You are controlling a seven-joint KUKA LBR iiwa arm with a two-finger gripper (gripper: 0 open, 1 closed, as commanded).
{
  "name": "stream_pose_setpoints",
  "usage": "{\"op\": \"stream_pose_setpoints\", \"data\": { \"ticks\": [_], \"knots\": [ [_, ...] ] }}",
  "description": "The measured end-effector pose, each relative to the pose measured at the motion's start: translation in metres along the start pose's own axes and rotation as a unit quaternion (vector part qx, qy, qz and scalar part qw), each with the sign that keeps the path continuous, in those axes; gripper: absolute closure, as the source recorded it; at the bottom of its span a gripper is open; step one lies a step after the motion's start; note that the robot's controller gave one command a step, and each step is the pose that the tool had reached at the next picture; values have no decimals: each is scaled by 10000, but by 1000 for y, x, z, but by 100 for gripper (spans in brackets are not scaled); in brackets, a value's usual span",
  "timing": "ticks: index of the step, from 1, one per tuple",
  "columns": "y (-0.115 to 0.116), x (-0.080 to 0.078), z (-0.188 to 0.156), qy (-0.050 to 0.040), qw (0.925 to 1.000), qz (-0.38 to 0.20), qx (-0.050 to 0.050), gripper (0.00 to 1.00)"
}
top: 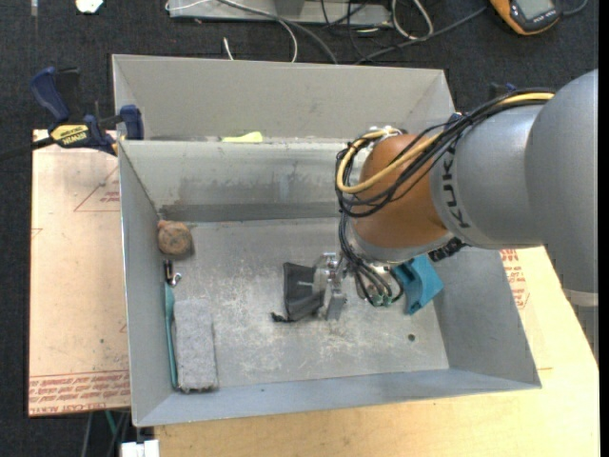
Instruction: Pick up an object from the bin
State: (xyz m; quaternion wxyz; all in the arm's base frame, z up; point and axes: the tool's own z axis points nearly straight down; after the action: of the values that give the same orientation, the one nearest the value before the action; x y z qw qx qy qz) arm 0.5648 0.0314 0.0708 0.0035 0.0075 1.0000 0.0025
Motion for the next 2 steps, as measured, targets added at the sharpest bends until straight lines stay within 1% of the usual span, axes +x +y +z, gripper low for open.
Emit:
{"op": "stream_pose_setpoints", "data": {
  "ticks": [1,2],
  "knots": [
    [0,0,0,0,10000,1,-1,100],
    [16,29,-69,30,10000,42,0,100]
  ]
}}
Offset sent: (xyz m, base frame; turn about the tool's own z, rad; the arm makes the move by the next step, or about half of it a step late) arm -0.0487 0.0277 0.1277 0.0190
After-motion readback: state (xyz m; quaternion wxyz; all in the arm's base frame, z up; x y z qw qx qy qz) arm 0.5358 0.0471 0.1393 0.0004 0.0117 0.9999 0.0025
